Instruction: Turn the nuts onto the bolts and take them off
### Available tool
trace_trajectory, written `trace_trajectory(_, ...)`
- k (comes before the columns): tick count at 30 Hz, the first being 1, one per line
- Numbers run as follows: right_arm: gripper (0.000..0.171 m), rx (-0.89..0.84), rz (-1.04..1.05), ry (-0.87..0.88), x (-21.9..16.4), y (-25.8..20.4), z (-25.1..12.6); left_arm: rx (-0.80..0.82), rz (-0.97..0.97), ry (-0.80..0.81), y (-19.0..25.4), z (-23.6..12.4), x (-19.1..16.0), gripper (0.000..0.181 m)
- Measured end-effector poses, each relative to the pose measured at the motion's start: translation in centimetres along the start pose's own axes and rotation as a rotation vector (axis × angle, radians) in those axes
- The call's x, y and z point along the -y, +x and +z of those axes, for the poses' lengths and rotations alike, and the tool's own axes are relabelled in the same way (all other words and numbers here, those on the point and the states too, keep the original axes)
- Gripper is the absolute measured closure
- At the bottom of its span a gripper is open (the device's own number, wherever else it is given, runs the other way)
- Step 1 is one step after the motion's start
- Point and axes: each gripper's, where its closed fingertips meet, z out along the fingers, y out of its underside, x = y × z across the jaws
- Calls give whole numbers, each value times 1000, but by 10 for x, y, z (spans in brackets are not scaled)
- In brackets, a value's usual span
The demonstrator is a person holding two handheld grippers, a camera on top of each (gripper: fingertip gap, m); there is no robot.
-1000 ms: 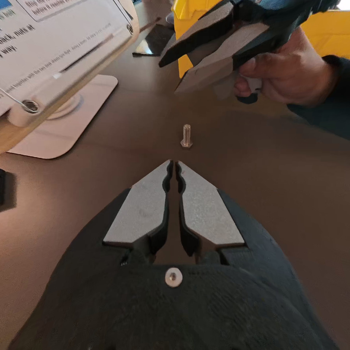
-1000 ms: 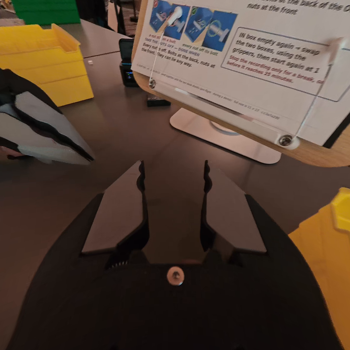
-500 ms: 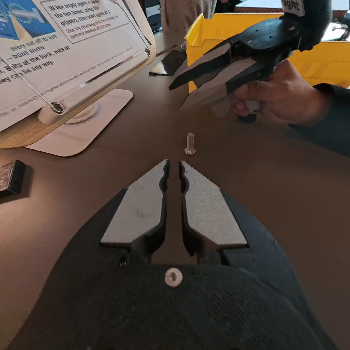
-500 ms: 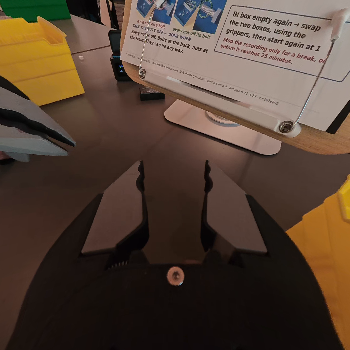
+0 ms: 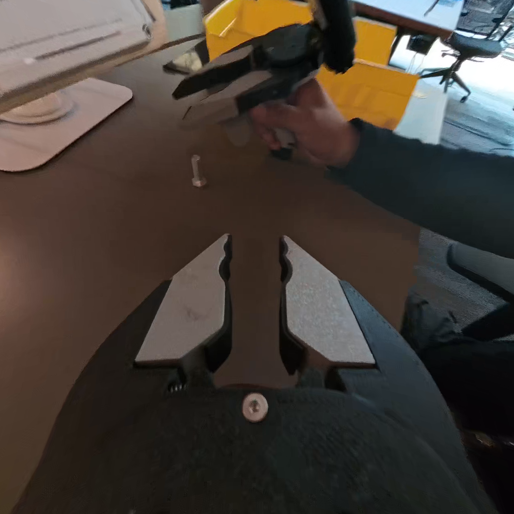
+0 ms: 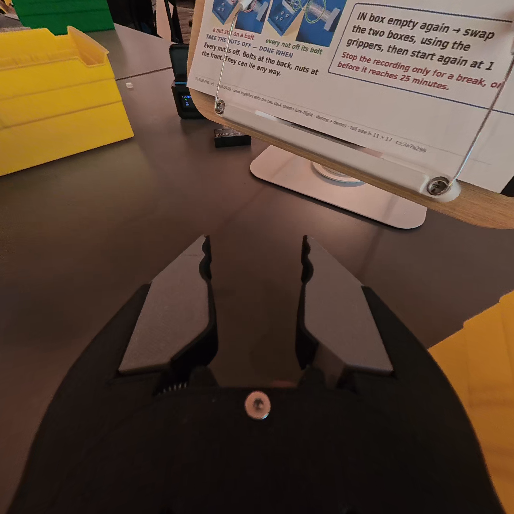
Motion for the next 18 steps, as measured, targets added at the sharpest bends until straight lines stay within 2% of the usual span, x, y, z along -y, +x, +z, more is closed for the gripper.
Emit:
trace_trajectory(3, 109, -1, -15, -9, -1, -2, 1, -38, 1, 36, 17, -35, 27, 144)
trace_trajectory(5, 110, -1, -16, -9, -1, -2, 1, -15, 7, 54, 13, -65, 50, 148)
trace_trajectory(7, 110, 0, -8, 0, 0, -1, 0, 50, 3, 52, -6, -99, 68, 146)
trace_trajectory(10, 110, -1, 5, 15, 1, 0, -2, 227, -35, 34, -61, -158, 82, 140)
trace_trajectory(12, 110, 0, 11, 14, 1, 0, -2, 349, -99, -44, -104, -197, 71, 134)
trace_trajectory(14, 110, 0, 7, 5, 0, 0, -1, 478, -169, -130, -145, -235, 48, 136)
trace_trajectory(18, 111, -1, -14, -15, -2, -2, 1, 572, -318, -321, -189, -280, -14, 145)
